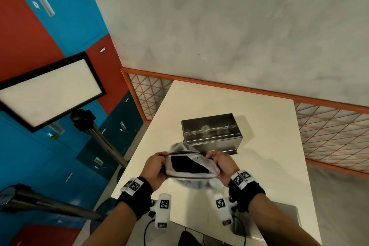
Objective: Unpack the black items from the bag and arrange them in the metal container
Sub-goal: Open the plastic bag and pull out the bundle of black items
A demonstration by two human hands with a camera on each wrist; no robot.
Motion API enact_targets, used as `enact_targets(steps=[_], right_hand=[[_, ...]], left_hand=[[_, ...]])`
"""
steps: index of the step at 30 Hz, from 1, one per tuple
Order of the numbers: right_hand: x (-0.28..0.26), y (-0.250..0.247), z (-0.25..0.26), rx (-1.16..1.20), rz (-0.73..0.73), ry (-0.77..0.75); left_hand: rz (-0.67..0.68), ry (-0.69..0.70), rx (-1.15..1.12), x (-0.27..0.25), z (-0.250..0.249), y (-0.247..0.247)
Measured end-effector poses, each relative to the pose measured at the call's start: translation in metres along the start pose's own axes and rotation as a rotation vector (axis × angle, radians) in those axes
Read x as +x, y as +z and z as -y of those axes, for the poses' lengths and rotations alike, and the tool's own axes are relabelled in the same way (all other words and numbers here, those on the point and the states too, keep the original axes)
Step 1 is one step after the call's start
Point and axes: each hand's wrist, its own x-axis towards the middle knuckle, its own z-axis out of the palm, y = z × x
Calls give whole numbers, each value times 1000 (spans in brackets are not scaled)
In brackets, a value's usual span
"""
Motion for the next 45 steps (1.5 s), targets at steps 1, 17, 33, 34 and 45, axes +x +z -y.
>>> enact_targets(steps=[1,17,33,34,45], right_hand=[[0,2,-2,-20,16,-60],[11,15,0,-529,68,-266],[36,14,-5,-528,42,-133],[37,13,-6,-508,53,-135],[40,8,-14,-508,95,-191]], left_hand=[[46,-33,-10,-2,4,2],[-134,56,492,31,20,13],[-15,9,523,51,21,13],[31,16,532,48,18,16],[13,82,658,69,27,15]])
